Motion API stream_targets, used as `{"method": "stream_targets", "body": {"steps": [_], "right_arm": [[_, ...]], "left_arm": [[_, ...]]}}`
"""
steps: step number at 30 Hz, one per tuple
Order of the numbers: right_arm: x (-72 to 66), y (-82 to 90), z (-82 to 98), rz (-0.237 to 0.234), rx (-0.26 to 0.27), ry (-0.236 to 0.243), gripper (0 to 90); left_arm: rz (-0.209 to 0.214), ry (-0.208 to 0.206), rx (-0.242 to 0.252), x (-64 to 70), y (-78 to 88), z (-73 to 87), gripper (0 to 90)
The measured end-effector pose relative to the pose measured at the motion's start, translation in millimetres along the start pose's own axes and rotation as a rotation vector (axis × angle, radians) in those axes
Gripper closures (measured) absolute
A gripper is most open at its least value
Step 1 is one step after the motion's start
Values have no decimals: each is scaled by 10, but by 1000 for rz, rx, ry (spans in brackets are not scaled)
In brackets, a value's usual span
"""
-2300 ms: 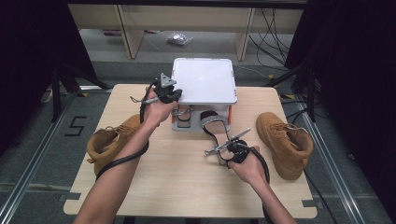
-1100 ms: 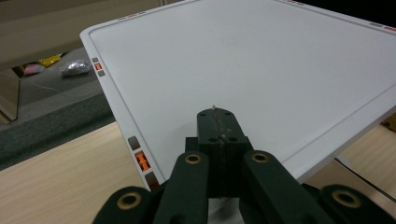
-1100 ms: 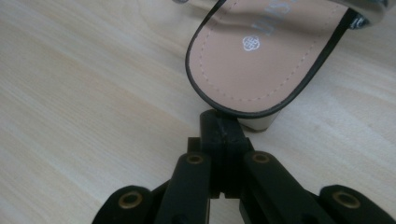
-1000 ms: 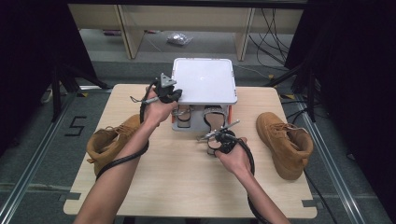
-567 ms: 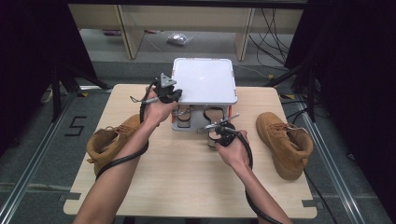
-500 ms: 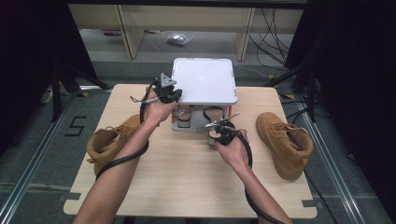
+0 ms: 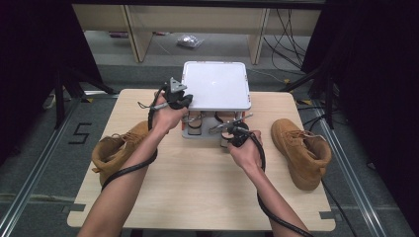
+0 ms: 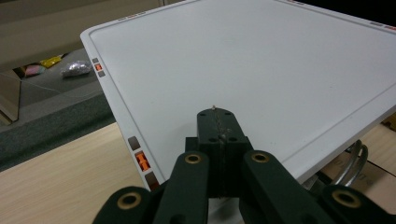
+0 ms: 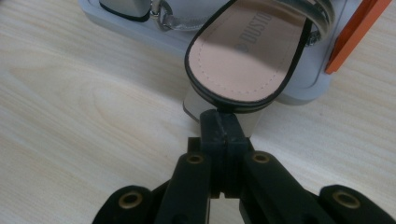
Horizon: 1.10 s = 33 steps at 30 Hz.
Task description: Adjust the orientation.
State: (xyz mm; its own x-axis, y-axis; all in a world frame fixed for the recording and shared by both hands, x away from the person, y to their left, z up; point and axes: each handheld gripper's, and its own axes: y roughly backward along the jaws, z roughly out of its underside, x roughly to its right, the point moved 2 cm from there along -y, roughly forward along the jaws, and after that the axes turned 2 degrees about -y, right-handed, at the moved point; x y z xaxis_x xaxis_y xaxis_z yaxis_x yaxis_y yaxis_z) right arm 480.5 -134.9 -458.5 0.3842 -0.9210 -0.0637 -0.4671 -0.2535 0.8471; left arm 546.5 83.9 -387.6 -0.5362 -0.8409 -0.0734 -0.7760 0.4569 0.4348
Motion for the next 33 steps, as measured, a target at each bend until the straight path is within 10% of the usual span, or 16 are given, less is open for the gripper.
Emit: {"method": "stream_targets", "body": {"steps": [33], "right_arm": [[85, -153, -149, 68, 68, -31, 900]], "left_arm": [[1, -4, -2, 0, -1, -3, 900]]}}
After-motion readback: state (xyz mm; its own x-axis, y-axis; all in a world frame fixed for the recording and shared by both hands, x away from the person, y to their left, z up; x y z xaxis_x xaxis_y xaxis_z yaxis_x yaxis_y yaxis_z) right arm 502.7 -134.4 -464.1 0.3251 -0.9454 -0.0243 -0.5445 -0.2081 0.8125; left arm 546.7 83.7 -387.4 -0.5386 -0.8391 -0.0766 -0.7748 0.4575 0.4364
